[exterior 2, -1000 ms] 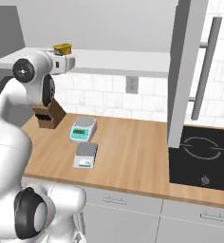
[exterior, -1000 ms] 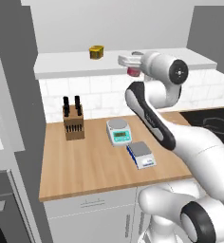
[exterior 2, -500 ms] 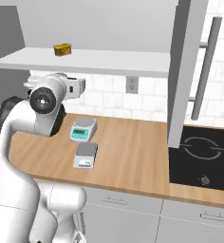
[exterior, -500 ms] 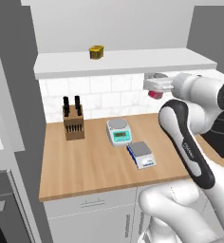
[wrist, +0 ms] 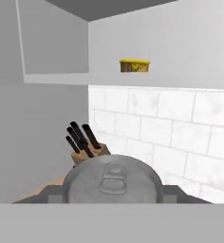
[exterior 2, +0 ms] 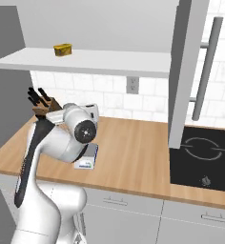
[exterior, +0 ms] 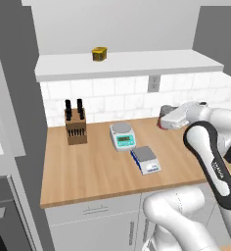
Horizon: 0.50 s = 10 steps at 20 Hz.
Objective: Pick the canned food and place it on the digital scale for weighing, and close the cabinet.
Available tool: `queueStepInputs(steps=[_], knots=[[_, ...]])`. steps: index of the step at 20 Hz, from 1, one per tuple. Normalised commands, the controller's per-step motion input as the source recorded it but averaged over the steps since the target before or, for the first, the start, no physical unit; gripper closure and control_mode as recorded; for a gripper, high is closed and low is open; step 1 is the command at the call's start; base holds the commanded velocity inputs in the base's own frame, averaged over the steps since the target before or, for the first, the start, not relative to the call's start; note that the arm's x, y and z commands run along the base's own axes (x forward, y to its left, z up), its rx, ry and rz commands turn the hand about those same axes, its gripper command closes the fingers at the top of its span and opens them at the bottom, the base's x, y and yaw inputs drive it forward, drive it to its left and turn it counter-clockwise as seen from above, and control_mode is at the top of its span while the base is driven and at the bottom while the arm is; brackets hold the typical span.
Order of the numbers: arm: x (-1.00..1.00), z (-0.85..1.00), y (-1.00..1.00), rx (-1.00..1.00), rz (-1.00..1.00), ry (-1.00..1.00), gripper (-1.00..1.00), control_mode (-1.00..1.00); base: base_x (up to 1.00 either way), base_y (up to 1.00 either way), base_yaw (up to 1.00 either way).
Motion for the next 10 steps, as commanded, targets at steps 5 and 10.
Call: queueStepInputs(steps=[5, 10], knots=[[0.42, -0.92, -0.35, -0.01, 0.25, 0.02, 1.0, -1.0, 0.0, 0.0, 0.0], [0.54, -0.71, -0.12, -0.01, 0.24, 0.13, 1.0, -1.0, 0.0, 0.0, 0.0]])
